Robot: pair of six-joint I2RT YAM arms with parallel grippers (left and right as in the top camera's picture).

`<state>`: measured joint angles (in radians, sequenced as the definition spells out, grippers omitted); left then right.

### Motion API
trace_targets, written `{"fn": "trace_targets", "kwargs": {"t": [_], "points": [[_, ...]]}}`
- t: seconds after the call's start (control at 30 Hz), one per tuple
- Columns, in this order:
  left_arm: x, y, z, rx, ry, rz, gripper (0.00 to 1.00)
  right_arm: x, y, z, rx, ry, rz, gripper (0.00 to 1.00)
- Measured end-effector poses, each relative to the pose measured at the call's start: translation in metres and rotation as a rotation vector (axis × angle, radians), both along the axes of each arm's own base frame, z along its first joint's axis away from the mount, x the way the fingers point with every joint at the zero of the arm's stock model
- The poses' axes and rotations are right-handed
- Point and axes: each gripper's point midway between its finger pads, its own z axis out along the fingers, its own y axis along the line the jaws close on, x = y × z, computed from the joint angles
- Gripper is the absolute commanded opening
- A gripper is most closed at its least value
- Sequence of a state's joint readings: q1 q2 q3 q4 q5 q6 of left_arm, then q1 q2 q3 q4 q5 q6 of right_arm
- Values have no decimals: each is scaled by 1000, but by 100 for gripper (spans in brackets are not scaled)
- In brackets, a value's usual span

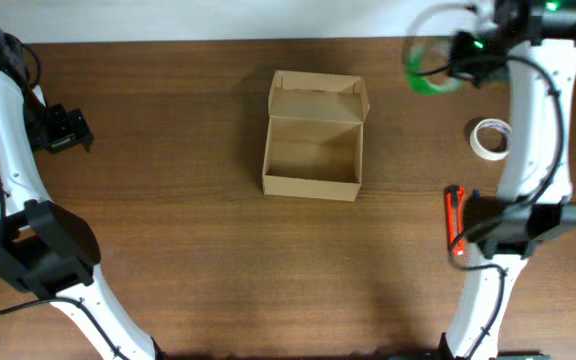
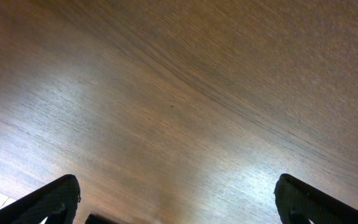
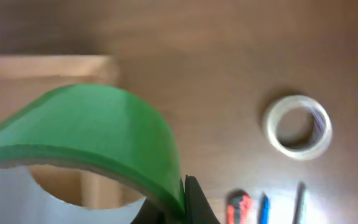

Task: Pack container
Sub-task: 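Grasp the green tape roll with the right gripper, then lower the green tape roll into the box and open the right gripper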

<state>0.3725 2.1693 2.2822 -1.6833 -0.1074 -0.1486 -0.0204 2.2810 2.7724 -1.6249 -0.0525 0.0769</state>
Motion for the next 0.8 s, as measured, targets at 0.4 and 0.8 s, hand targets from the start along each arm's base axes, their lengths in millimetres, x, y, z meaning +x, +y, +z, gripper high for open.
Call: {"fn": "trace_targets", "kwargs": {"t": [0.4, 0.8], "points": [[0, 0, 0, 0, 0, 0, 100, -61, 227, 11, -175, -74, 794, 4], [0, 0, 0, 0, 1, 0, 100, -49, 238, -78, -292, 78, 919, 4]]}}
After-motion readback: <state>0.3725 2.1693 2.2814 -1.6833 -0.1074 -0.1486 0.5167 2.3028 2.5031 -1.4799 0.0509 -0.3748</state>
